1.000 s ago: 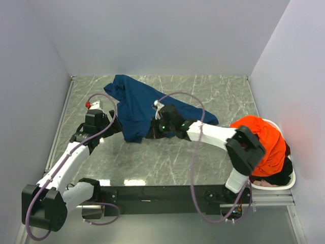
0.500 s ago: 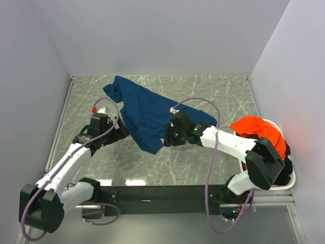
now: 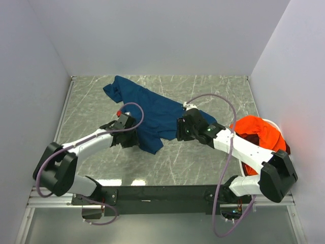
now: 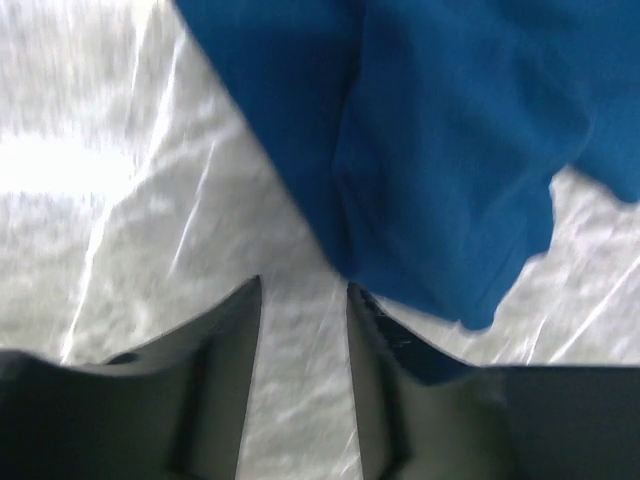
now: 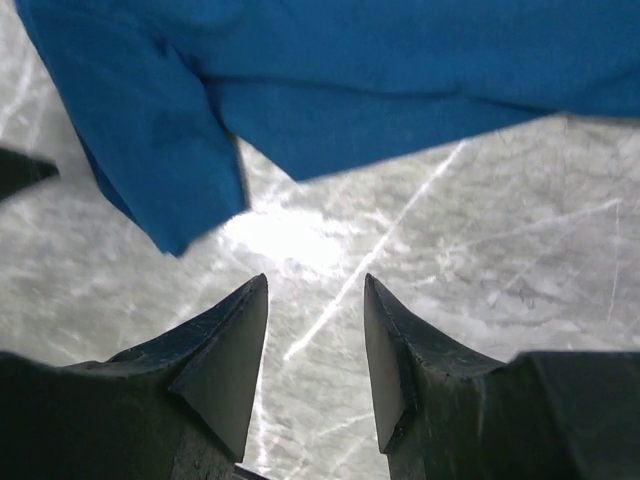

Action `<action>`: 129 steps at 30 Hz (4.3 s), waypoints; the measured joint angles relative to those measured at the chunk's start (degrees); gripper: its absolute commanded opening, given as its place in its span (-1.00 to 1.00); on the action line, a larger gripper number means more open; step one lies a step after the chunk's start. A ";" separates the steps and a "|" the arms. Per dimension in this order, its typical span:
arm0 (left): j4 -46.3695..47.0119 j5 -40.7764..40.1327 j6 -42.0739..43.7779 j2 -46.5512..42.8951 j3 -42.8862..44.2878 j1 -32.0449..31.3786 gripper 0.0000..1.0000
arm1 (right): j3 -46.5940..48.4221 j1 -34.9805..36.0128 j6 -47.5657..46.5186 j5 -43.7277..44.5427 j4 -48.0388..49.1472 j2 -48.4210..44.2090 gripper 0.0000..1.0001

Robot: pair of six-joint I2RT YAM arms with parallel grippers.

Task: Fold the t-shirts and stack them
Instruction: Flatten the tshirt out

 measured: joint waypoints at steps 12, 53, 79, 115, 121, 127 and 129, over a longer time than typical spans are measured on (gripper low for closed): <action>2.58 -6.03 1.51 11.45 8.37 -0.70 -0.73 | -5.68 0.00 -0.35 -0.61 0.37 -3.82 0.01; -9.66 -4.81 -0.13 -2.58 1.86 6.01 -0.22 | -7.30 -3.52 -1.90 -0.39 -1.86 -9.14 -0.01; -16.94 -13.53 0.31 5.27 4.07 15.80 -0.27 | -15.10 -6.43 -2.82 -1.95 0.28 -11.98 -0.01; -13.75 -4.76 -2.95 -5.33 -0.94 13.75 0.38 | -15.10 -6.67 -2.05 -2.95 -2.43 -13.62 0.01; -13.92 -4.85 -3.93 -4.55 -0.94 9.94 0.23 | -15.10 -6.69 -1.14 -1.97 -2.40 -12.63 0.01; -14.40 -5.51 -4.20 -0.11 -0.94 7.26 0.21 | -15.08 -6.71 -0.61 -1.55 -2.43 -12.31 0.02; -14.93 -6.19 -4.59 0.55 -0.94 6.95 0.22 | -15.08 -6.73 -0.61 -1.36 -2.47 -12.31 0.03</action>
